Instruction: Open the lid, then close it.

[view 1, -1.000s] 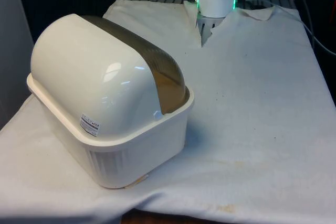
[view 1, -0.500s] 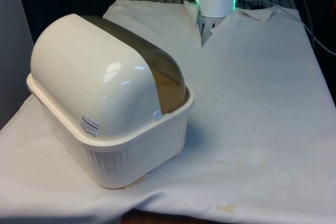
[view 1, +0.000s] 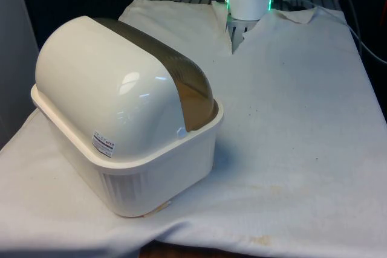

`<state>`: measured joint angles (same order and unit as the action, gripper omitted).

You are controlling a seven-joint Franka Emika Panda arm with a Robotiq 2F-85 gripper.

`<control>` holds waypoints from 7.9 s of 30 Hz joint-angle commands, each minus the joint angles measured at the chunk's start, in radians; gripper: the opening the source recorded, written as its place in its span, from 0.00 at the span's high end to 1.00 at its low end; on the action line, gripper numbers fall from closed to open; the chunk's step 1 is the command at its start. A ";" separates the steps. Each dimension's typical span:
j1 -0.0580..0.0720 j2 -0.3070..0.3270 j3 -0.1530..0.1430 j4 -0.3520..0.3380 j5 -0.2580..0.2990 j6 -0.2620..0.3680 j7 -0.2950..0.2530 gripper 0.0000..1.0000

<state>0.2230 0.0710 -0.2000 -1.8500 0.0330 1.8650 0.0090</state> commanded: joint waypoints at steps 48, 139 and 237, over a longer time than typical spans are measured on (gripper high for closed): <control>-0.016 -0.009 -0.002 -0.332 -0.010 0.531 0.095 1.00; -0.026 0.158 -0.041 -0.423 -0.041 0.950 0.443 1.00; -0.038 0.247 -0.155 -0.411 -0.263 1.178 0.769 1.00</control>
<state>0.1780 0.3080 -0.3390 -2.2680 -0.2240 3.0260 0.7650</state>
